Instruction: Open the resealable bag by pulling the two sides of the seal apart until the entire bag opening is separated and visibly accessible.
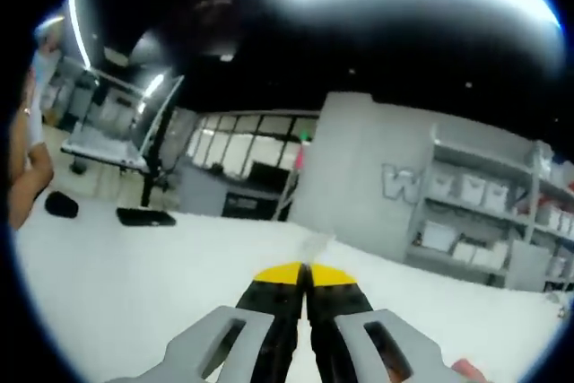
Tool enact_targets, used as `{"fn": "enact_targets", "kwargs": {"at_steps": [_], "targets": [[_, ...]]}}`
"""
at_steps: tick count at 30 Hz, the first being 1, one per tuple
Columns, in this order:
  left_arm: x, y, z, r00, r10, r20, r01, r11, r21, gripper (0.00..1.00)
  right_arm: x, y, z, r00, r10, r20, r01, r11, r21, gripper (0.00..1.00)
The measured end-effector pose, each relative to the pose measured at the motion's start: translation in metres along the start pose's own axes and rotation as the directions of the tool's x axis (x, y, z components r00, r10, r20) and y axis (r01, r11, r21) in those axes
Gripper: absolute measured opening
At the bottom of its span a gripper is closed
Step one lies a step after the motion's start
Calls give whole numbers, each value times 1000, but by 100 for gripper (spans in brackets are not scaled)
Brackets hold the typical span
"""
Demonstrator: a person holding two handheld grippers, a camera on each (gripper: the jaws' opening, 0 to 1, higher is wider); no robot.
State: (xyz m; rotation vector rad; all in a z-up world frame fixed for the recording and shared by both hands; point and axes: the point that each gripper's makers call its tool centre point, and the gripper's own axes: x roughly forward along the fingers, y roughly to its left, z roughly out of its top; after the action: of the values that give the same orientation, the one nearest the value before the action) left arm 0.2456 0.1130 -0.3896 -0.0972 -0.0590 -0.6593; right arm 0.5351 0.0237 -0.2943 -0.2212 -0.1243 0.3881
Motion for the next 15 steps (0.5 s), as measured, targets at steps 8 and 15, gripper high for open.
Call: {"fn": "enact_targets", "kwargs": {"at_steps": [8, 15], "targets": [[0, -2, -2, 1000, -3, -6, 3, 1000, 3, 88, -11, 1, 6, 1000, 15, 13, -15, 999, -31, 0], [0, -2, -4, 1000, -1, -12, 1, 1000, 4, 88, -16, 1, 4, 1000, 30, 7, -30, 999, -36, 0]]}}
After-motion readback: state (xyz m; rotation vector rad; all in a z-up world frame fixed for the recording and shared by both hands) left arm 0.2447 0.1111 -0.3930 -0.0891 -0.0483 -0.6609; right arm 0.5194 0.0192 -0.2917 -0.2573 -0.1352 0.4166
